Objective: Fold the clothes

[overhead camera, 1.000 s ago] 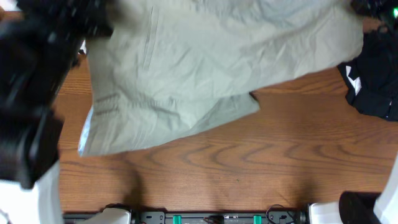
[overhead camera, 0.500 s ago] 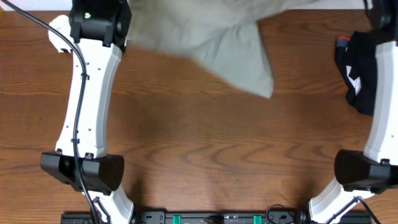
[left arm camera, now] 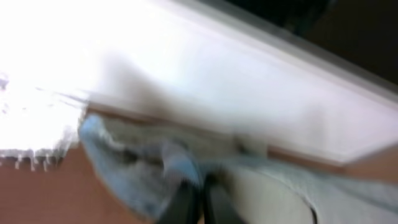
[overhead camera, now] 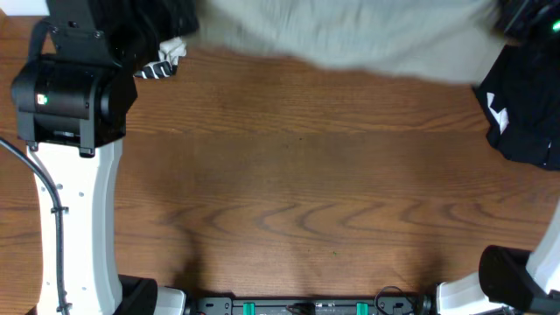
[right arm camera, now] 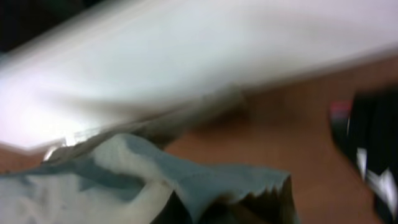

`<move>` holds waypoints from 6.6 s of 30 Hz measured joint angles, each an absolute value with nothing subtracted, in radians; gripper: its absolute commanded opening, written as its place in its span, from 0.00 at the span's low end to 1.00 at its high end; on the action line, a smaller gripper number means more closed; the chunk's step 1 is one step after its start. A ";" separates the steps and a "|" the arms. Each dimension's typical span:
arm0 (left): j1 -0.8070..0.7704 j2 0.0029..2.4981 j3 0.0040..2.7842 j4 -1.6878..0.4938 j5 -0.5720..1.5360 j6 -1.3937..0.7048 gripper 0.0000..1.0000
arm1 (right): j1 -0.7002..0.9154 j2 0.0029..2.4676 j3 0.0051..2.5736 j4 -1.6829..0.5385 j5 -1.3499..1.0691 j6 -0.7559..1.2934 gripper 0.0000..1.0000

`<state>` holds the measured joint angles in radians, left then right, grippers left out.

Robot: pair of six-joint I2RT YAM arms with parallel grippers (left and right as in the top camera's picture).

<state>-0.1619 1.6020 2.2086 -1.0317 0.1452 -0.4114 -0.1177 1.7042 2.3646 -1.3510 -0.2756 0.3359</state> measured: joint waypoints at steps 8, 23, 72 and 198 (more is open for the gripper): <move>-0.161 1.750 2.098 -1.409 0.142 -0.412 0.06 | 0.037 1.774 2.033 -1.528 -0.248 0.287 0.01; -0.171 1.806 1.925 -1.612 0.146 -0.388 0.06 | 0.126 1.777 1.786 -1.591 -0.059 0.303 0.01; -0.612 1.205 1.666 -1.612 0.165 -0.693 0.06 | 0.126 1.261 1.782 -1.608 0.070 0.382 0.01; -0.364 1.709 1.190 -1.037 0.022 -0.741 0.06 | 0.259 2.250 1.780 -0.693 -0.280 -0.060 0.01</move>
<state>-0.3645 1.7092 1.1896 -1.0367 0.0216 -0.7406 0.2588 2.2498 1.7798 -0.6933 -0.2798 -0.0601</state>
